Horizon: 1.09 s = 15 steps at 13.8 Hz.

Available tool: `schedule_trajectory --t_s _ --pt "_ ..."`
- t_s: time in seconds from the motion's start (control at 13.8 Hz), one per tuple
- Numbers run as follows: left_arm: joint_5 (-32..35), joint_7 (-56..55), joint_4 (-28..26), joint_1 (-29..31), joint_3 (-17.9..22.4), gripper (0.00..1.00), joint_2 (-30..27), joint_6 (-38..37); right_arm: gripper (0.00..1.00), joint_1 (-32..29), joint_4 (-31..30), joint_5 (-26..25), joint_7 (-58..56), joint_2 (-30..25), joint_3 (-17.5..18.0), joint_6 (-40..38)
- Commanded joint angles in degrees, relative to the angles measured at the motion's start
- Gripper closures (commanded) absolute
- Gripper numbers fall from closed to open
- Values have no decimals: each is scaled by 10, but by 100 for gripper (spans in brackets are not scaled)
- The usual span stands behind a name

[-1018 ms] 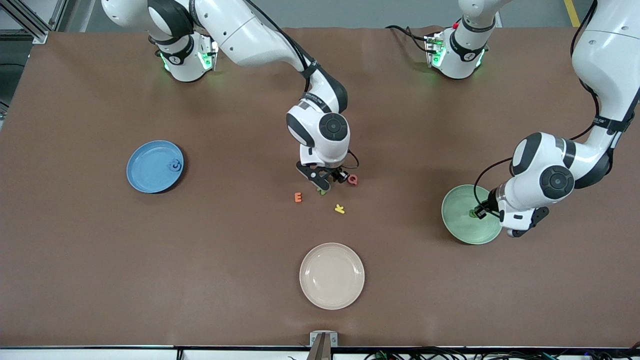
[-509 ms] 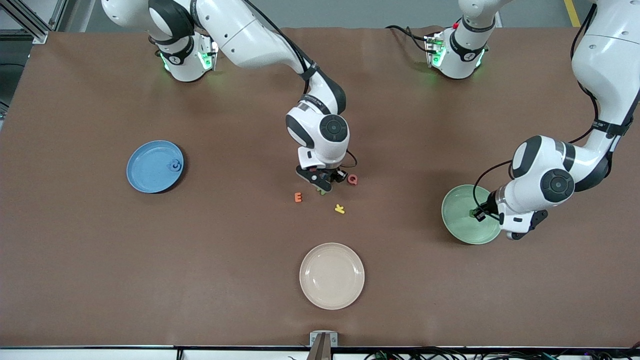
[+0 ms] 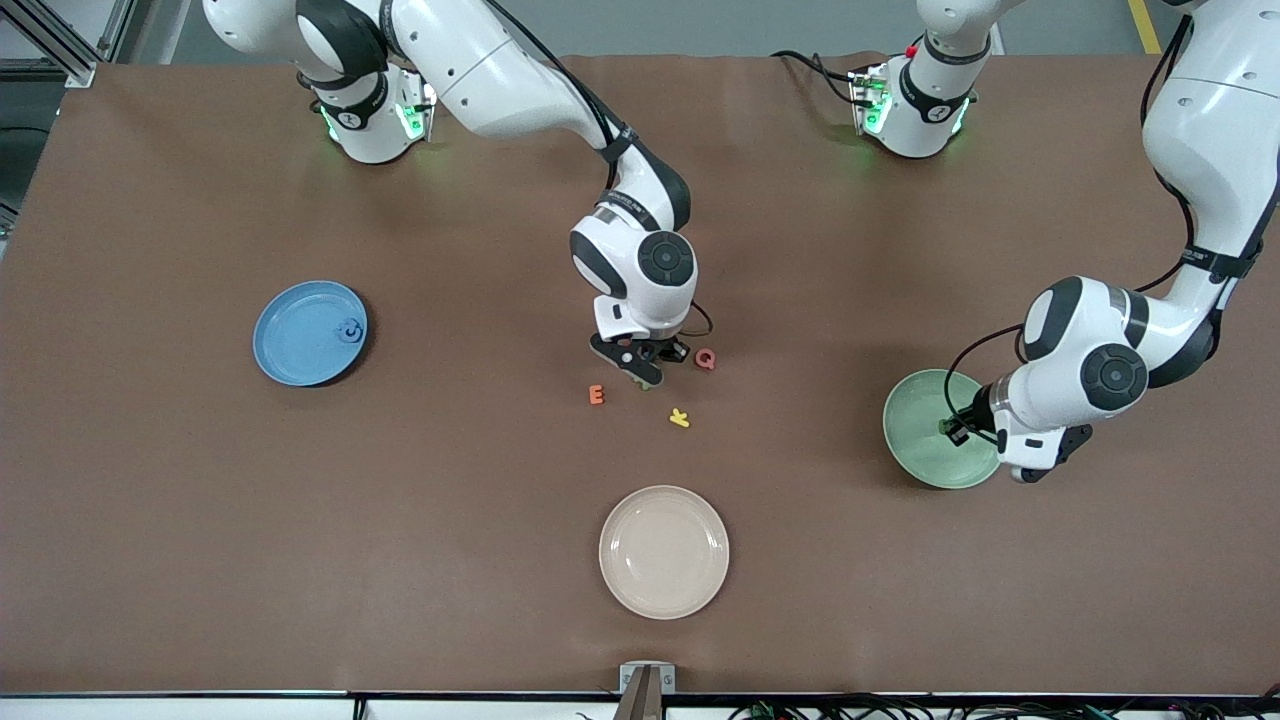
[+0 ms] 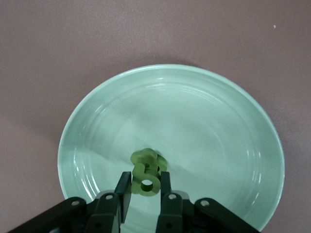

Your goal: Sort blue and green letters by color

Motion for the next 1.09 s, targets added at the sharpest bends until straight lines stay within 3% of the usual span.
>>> schedule_trajectory --t_s 0.0,0.29,0.51,0.87,1.02 --pt "12 12 15 -1 -1 96 11 -2 100 -6 -5 -3 -6 -7 2 -1" --pt "13 12 15 -1 -1 92 14 -2 100 -44 -4 2 -87 -57 2 -118" --pt "13 12 15 -3 6 79 14 -2 100 -98 -36 3 -187 -123 2 -198" --pt "13 12 15 -4 6 70 14 -3 100 -202 -319 -19 -404 -332 -1 -112" --pt "13 12 15 -4 6 59 14 -3 100 -244 -414 -44 -474 -395 -1 -70"
